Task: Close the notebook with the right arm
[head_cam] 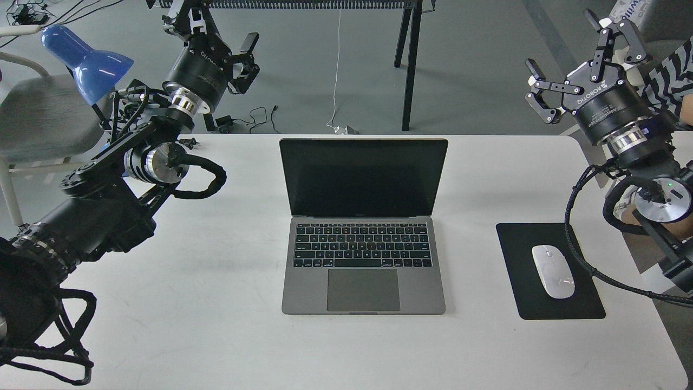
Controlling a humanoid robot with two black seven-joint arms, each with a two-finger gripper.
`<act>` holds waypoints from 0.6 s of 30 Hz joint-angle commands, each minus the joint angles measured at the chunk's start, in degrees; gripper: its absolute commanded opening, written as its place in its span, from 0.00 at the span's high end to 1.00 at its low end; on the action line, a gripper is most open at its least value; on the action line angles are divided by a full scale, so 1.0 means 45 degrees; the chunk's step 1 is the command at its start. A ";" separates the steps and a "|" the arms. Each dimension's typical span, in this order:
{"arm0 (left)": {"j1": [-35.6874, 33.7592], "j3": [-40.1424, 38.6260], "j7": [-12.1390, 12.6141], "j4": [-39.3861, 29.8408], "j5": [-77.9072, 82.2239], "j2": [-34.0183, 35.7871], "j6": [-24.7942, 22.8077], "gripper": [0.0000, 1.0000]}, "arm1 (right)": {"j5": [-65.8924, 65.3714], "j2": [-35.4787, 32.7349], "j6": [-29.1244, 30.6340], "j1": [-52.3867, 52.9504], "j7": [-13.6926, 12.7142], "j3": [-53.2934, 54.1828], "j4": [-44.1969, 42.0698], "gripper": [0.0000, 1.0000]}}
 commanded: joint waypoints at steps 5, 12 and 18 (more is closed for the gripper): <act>-0.0004 0.0021 0.0000 -0.0004 0.0040 -0.0063 0.0332 0.00 | -0.0017 -0.0002 -0.0031 -0.0009 -0.0002 -0.0097 -0.0024 0.00; -0.0005 0.0001 0.0000 -0.0004 0.0001 -0.0063 0.0411 0.00 | -0.1012 0.0369 -0.0675 0.1315 -0.0021 -0.1323 -0.0765 0.00; -0.0005 0.0001 0.0000 -0.0004 0.0000 -0.0043 0.0411 0.00 | -0.1111 0.1033 -0.1145 0.2939 -0.0021 -0.3845 -0.1665 0.00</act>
